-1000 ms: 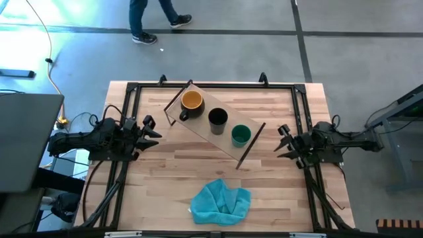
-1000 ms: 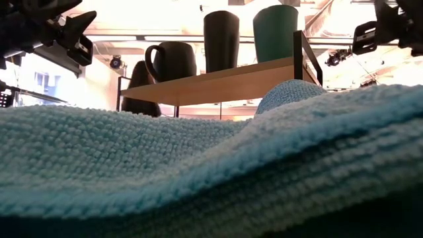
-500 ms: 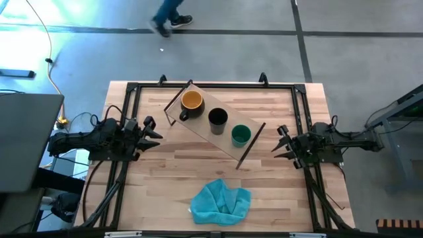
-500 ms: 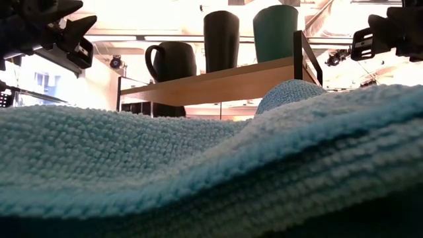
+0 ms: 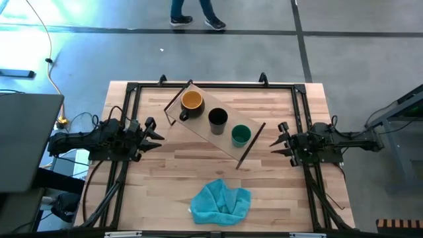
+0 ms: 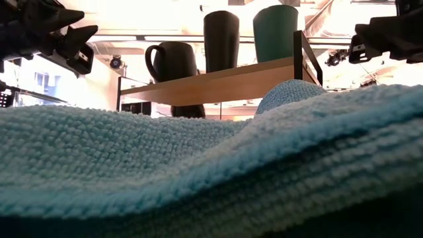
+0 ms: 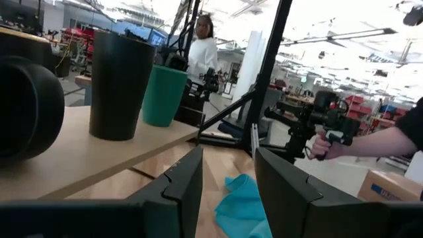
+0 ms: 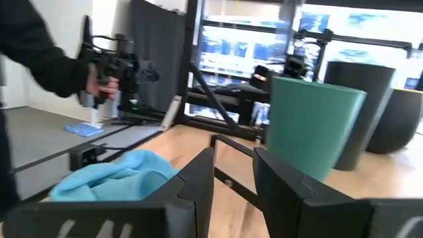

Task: Stack small to large cups/mugs on shelf
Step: Return to home position

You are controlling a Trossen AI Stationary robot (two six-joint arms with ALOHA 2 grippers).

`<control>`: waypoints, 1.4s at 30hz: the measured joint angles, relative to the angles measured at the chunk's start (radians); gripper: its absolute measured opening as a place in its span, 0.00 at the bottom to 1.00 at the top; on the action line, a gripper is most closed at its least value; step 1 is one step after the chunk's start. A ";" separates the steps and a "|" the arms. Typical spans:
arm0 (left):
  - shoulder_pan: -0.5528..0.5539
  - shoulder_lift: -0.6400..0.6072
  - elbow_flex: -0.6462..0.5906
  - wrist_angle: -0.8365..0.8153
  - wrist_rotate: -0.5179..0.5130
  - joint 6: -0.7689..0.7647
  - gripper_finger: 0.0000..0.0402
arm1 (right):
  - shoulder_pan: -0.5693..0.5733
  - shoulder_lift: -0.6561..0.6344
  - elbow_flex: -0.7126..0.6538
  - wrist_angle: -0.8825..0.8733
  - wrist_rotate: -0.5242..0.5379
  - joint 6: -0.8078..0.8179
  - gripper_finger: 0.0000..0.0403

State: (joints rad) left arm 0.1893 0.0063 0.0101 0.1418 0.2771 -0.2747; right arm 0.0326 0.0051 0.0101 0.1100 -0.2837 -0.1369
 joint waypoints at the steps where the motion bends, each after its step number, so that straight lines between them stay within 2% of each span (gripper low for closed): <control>1: 0.000 0.000 0.000 -0.006 0.000 0.006 0.31 | 0.000 0.000 0.000 -0.005 0.013 0.002 0.25; 6: 0.000 0.000 0.000 -0.016 0.015 0.010 0.31 | 0.000 0.000 0.000 -0.012 0.023 0.002 0.25; 10: 0.000 0.000 0.000 -0.015 0.126 0.094 0.31 | 0.000 0.000 0.000 -0.014 0.023 0.005 0.25; 12: 0.000 0.000 0.000 -0.016 0.147 0.134 0.31 | 0.000 0.000 0.000 -0.014 0.023 0.003 0.25; 16: 0.000 0.000 0.000 -0.032 0.138 0.191 0.31 | 0.000 0.000 0.000 -0.014 0.023 0.003 0.25; 25: 0.000 0.000 0.000 -0.046 0.104 0.196 0.31 | 0.000 0.000 0.000 -0.017 0.023 0.009 0.25; 35: 0.000 0.000 0.000 -0.055 0.106 0.182 0.31 | 0.000 0.000 0.000 -0.018 0.023 0.182 0.25; 42: 0.000 0.000 0.000 -0.055 0.108 0.164 0.31 | 0.000 0.000 0.000 -0.018 0.023 0.183 0.25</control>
State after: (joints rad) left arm 0.1894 0.0063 0.0101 0.0864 0.3851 -0.1112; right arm 0.0330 0.0051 0.0101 0.0921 -0.2604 0.0461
